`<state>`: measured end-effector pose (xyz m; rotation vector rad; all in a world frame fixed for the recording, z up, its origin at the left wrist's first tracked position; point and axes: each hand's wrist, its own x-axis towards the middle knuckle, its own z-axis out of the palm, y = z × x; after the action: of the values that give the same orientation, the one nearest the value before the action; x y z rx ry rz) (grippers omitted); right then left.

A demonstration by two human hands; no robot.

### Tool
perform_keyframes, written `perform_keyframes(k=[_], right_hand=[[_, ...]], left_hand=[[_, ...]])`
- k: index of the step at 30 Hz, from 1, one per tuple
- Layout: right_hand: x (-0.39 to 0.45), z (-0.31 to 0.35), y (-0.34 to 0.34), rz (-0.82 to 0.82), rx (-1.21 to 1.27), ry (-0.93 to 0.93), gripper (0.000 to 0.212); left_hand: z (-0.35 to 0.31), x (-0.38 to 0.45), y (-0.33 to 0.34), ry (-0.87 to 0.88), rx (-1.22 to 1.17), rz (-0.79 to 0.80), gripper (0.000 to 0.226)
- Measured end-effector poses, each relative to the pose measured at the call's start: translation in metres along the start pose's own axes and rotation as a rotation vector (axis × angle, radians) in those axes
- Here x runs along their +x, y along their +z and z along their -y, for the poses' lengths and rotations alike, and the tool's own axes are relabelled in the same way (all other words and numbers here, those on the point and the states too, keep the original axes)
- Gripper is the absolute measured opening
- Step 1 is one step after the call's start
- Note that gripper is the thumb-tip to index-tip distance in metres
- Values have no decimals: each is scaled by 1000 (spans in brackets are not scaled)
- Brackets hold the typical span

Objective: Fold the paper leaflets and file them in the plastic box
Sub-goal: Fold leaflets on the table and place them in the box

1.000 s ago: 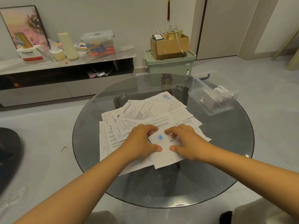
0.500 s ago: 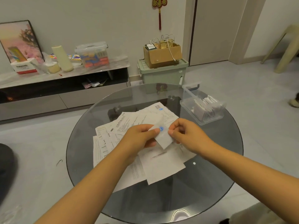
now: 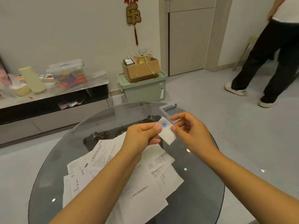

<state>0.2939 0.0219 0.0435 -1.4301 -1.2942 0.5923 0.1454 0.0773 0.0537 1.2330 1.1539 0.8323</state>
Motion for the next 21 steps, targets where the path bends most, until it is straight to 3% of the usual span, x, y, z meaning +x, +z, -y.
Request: perform_keyframes(k=[7, 12, 17, 21], right_hand=[[32, -10, -28, -195, -182, -64, 19], [48, -27, -50, -366, -392, -46, 9], [60, -44, -64, -450, -531, -78, 7], [63, -49, -61, -413, -598, -154, 6]], left_hand=[[-18, 36, 40, 154, 80, 123, 18], [-17, 65, 54, 449, 558, 93, 27], [-11, 82, 72, 703, 1087, 340, 39], [0, 90, 85, 792, 1283, 453, 58]])
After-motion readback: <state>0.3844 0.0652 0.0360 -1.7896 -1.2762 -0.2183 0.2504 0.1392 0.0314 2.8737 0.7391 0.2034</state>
